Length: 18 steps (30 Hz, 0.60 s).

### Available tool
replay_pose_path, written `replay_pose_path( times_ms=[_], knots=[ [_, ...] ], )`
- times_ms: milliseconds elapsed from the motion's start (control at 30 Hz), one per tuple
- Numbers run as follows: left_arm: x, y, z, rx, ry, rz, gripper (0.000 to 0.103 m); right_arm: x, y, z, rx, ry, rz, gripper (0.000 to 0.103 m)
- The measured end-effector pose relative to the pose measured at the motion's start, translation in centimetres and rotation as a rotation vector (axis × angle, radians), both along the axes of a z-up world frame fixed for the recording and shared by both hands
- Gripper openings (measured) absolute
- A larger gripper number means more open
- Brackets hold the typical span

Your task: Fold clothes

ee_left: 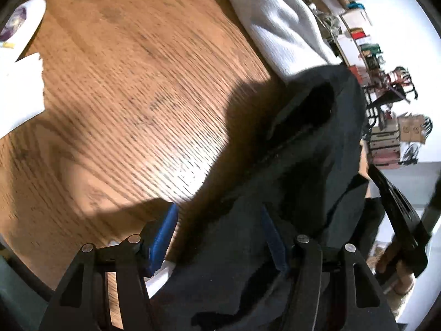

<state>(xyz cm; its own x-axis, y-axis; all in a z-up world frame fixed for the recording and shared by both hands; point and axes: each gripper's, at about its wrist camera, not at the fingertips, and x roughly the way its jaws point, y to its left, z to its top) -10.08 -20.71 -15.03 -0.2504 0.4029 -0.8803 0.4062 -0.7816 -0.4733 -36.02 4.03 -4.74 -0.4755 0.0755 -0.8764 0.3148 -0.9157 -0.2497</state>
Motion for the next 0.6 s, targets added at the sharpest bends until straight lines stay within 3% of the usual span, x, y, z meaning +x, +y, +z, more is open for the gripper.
replay_pose_path(
  times_ms=[100,133,167,233,333,367,433,500,600],
  knots=[
    [0.3,0.1,0.2,-0.054,0.004,0.028,0.063,2.1,2.7,0.2,-0.038,-0.032,-0.006,0.011],
    [0.4,0.2,0.3,-0.054,0.001,0.029,0.063,2.9,3.5,0.2,-0.052,-0.043,-0.006,0.03],
    [0.5,0.2,0.3,-0.054,-0.002,0.03,0.063,3.7,4.1,0.3,-0.074,-0.059,-0.005,0.039],
    [0.8,0.9,0.2,-0.008,-0.005,-0.022,0.063,4.8,4.3,0.7,-0.136,-0.09,0.005,0.041],
    [1.4,2.7,0.6,0.014,0.009,-0.129,0.061,5.2,3.6,1.4,-0.216,-0.089,0.015,0.054],
    [1.5,3.3,0.9,-0.019,0.02,-0.158,0.057,5.1,3.2,1.6,-0.229,-0.08,0.014,0.058],
    [1.9,4.2,1.3,-0.093,0.037,-0.211,0.021,4.4,2.0,1.7,-0.229,-0.055,0.002,0.064],
    [2.2,4.4,1.5,-0.124,0.058,-0.23,0.012,2.6,0.6,1.2,-0.24,-0.042,-0.024,0.069],
    [2.8,4.1,1.5,-0.083,0.08,-0.239,0.01,-0.5,-2.6,0.3,-0.239,-0.076,-0.067,0.073]
  ],
)
